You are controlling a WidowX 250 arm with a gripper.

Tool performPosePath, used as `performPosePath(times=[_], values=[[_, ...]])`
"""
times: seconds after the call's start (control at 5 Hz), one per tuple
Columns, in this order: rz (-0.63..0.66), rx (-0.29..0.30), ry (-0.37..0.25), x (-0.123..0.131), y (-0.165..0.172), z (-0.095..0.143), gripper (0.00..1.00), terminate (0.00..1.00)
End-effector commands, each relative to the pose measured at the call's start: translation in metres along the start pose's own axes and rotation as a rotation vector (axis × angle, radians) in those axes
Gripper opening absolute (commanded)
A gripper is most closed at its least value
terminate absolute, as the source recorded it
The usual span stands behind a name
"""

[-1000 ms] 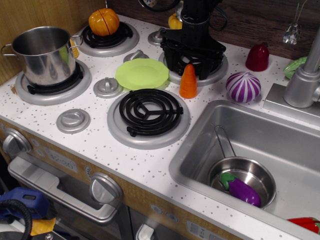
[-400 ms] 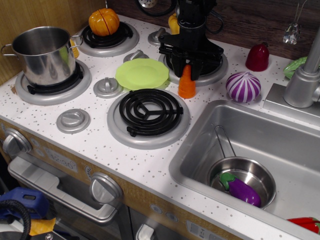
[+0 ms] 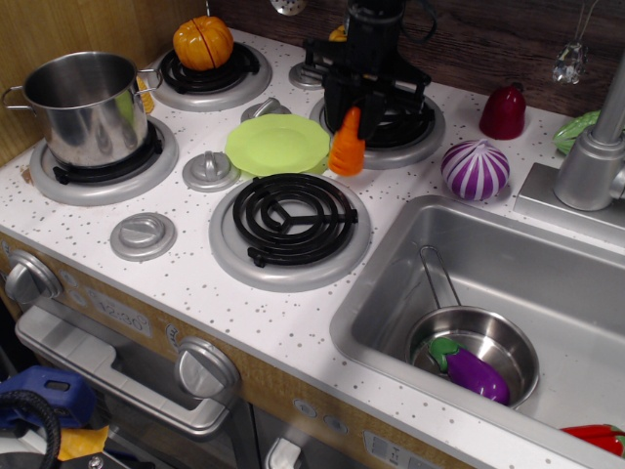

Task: Put carrot on plate

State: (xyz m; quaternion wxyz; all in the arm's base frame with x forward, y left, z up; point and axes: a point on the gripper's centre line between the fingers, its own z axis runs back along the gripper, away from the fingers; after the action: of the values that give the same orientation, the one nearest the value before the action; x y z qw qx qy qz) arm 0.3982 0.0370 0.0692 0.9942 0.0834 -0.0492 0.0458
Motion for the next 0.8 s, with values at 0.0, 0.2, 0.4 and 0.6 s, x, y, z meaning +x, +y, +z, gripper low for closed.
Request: performPosePath(times=[0.0, 0.2, 0.4, 0.6], values=[[-0.031, 0.065, -0.113, 0.009, 0.043, 0.051, 0.00, 0.00], [-0.054, 0.086, -0.170, 0.005, 0.064, 0.038, 0.00, 0.00], [-0.076, 0.082, -0.211, 0.007, 0.079, 0.026, 0.00, 0.00], [-0.080, 0.061, -0.243, 0.009, 0.082, 0.014, 0.00, 0.00]])
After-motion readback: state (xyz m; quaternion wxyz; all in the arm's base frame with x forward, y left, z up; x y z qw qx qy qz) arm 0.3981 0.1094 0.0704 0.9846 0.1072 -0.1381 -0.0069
